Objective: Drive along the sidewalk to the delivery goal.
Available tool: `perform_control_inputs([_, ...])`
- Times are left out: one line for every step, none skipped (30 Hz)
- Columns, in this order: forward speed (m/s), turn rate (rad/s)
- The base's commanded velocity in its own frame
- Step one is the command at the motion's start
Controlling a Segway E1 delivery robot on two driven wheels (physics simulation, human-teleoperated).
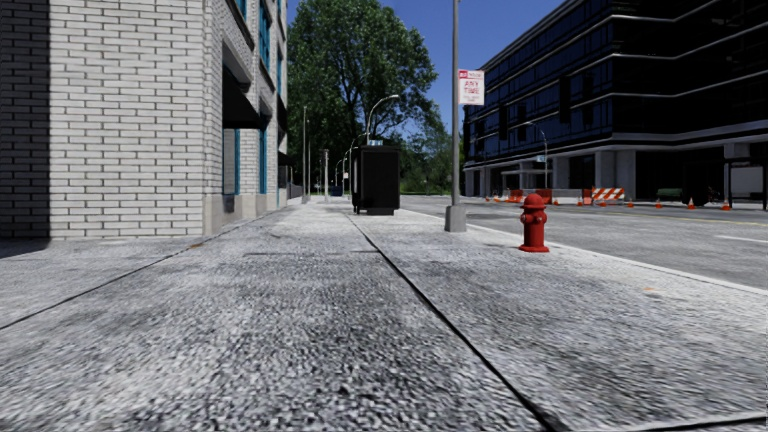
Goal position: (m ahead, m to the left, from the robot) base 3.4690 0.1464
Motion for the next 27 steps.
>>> perform_control_inputs([2.0,0.0])
perform_control_inputs([2.0,0.0])
perform_control_inputs([2.0,0.0])
perform_control_inputs([2.0,0.0])
perform_control_inputs([2.0,0.0])
perform_control_inputs([2.0,0.0])
perform_control_inputs([2.0,0.0])
perform_control_inputs([2.0,0.0])
perform_control_inputs([2.0,0.0])
perform_control_inputs([2.0,0.0])
perform_control_inputs([2.0,0.0])
perform_control_inputs([2.0,0.0])
perform_control_inputs([2.0,0.0])
perform_control_inputs([2.0,0.0])
perform_control_inputs([2.0,0.0])
perform_control_inputs([2.0,0.0])
perform_control_inputs([2.0,0.0])
perform_control_inputs([2.0,0.0])
perform_control_inputs([2.0,0.0])
perform_control_inputs([2.0,0.0])
perform_control_inputs([2.0,0.0])
perform_control_inputs([2.0,0.0])
perform_control_inputs([2.0,0.0])
perform_control_inputs([2.0,0.0])
perform_control_inputs([2.0,0.0])
perform_control_inputs([2.0,0.0])
perform_control_inputs([2.0,0.0])
